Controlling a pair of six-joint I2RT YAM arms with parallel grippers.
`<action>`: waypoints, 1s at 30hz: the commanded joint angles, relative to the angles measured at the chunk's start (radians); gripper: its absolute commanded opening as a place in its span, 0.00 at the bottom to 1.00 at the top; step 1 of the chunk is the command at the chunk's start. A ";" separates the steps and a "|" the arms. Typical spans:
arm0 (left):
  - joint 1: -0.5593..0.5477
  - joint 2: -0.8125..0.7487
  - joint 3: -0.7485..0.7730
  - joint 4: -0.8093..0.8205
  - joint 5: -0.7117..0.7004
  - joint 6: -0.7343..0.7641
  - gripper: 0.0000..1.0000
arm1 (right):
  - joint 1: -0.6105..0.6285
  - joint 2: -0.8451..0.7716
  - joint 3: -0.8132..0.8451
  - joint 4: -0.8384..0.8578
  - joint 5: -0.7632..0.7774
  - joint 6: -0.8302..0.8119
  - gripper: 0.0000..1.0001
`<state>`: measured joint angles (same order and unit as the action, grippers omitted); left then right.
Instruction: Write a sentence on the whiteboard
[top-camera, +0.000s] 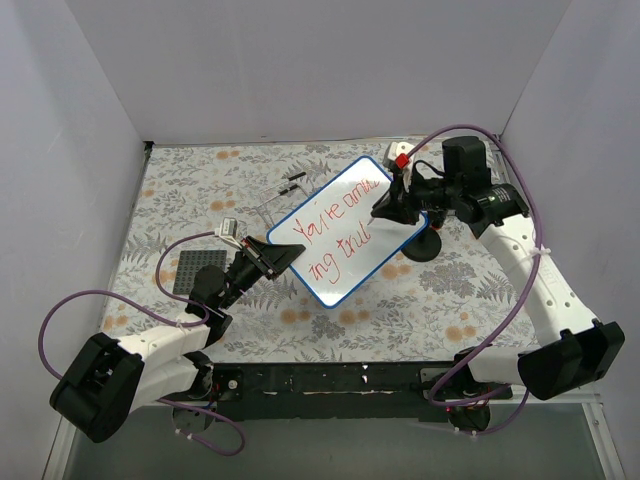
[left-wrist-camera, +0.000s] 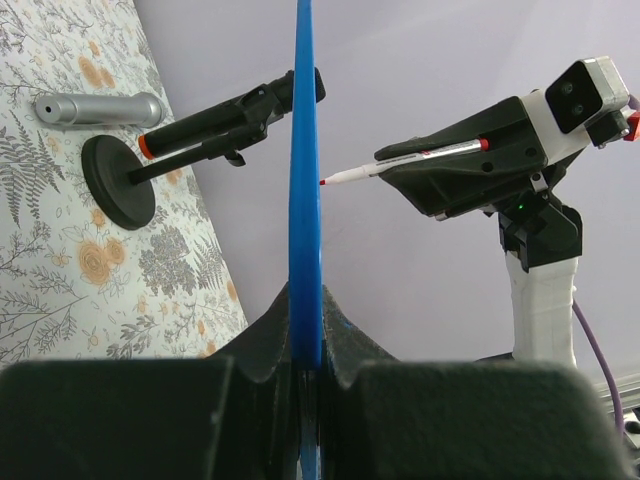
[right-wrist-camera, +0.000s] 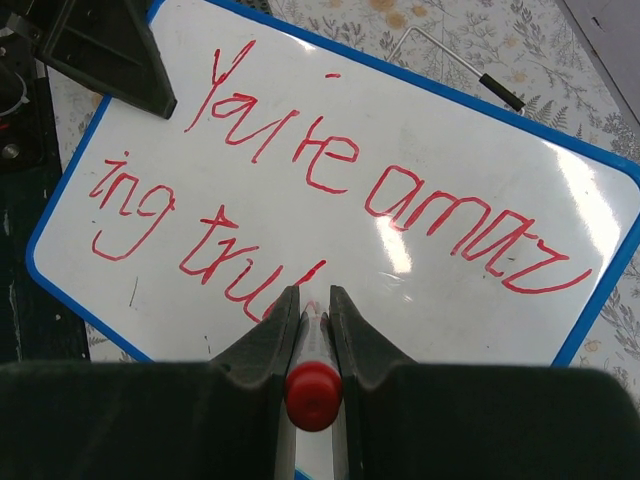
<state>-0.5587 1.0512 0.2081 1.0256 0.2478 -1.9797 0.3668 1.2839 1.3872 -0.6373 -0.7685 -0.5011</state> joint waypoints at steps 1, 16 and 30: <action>-0.001 -0.023 0.025 0.128 -0.004 -0.097 0.00 | 0.001 0.003 -0.017 0.044 -0.014 0.009 0.01; -0.001 -0.042 0.022 0.116 -0.016 -0.096 0.00 | 0.003 -0.035 -0.060 0.007 0.011 -0.033 0.01; -0.001 -0.028 0.034 0.114 -0.012 -0.094 0.00 | 0.001 -0.051 -0.059 -0.013 0.054 -0.057 0.01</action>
<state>-0.5587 1.0512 0.2081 1.0069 0.2462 -1.9785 0.3668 1.2385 1.3121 -0.6506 -0.7376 -0.5434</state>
